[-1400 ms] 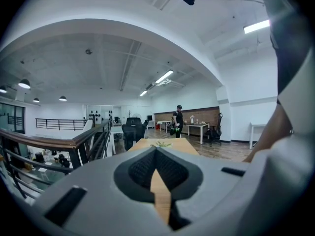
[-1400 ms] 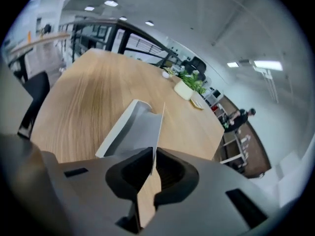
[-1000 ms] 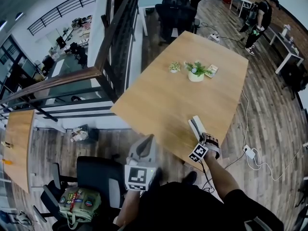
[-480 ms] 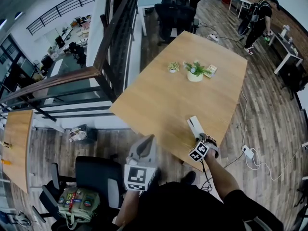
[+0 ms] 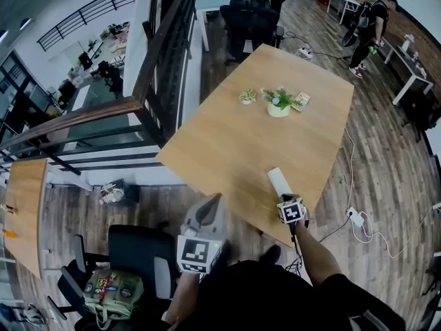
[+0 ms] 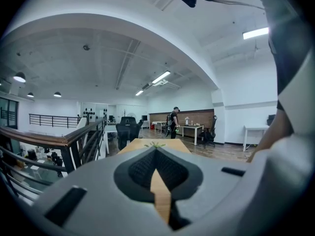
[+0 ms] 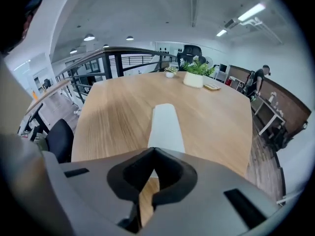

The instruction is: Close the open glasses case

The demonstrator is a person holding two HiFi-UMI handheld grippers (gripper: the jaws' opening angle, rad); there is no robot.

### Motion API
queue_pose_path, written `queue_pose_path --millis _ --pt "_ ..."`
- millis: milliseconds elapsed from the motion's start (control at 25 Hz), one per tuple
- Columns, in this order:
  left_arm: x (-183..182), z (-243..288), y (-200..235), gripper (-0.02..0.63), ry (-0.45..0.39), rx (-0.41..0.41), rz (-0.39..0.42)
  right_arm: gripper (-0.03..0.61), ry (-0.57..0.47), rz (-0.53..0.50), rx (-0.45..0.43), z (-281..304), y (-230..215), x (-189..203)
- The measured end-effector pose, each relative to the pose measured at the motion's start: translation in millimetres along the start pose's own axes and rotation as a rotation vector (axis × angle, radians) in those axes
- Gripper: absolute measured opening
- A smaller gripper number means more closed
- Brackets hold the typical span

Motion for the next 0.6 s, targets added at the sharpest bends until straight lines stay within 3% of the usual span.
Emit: queue_pose_path --millis 280,600 --pt "3.2 2.3 1.4 -0.002 0.005 -0.007 -0.009 0.015 0.021 0.1 0.044 6.4 -3.0 -3.3" --pt "1.3 2.4 1.8 -0.002 -0.008 -0.006 -0.004 0.015 0.02 0.049 0.043 6.8 -2.3 -6.0"
Point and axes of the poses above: the fingertips, and each gripper's own axes: z forward along the fingers, y to its left, x out of its underside, the point moved 3 cm from there along -z, backward along the fingers, and after that the axes turned 3 degrees about y, right-handed, at the moved point
